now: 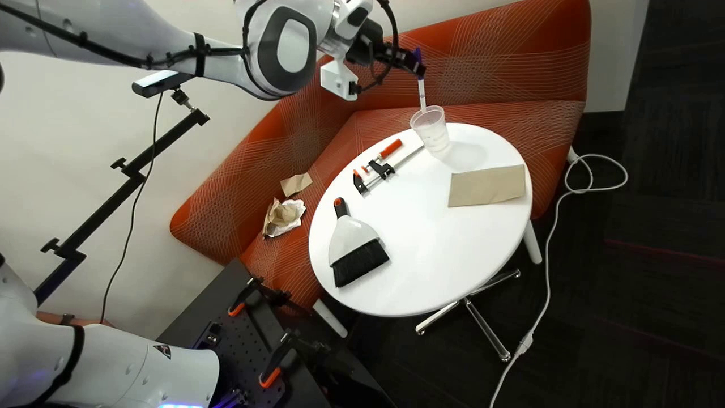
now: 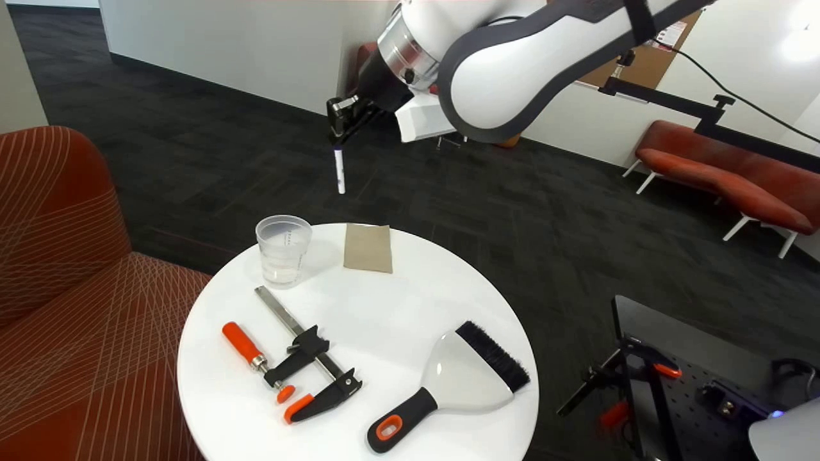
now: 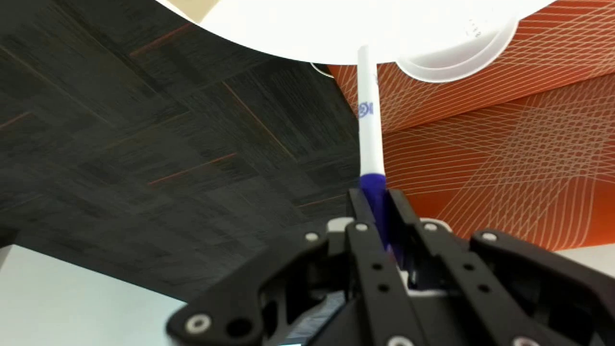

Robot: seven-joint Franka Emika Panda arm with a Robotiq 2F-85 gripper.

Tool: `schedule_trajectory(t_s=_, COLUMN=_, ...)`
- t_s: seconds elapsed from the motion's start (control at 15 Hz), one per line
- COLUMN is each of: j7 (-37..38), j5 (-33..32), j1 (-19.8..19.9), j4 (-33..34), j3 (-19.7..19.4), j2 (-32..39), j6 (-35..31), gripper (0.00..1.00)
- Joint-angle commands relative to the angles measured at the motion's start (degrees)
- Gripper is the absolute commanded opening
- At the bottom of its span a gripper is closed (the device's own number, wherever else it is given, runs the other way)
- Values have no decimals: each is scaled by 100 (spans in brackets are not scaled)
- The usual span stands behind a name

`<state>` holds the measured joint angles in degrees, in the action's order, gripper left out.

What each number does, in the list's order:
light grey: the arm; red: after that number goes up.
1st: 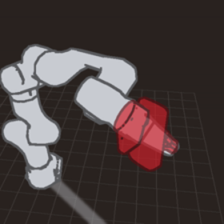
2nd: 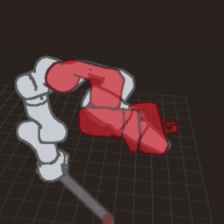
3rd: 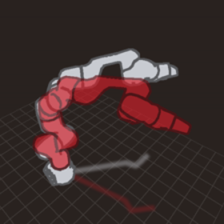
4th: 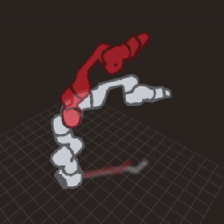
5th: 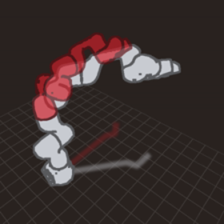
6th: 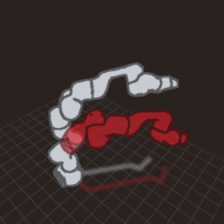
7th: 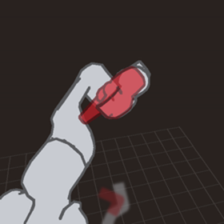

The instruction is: Put the blue marker on the table

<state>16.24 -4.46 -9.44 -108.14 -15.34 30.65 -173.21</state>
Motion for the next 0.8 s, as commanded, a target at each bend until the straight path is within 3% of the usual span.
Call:
schedule_trajectory(t_s=0.0, j7=422, j5=-159, j1=-482, j4=-549, j3=-690, j2=-302, j6=251, gripper=4)
schedule_trajectory(t_s=0.27, j7=747, j5=-403, j1=-825, j4=-606, j3=-1200, j2=-143, j6=929, gripper=4)
schedule_trajectory(t_s=0.73, j7=949, j5=-957, j1=-522, j4=-415, j3=-835, j2=178, j6=2425, gripper=4)
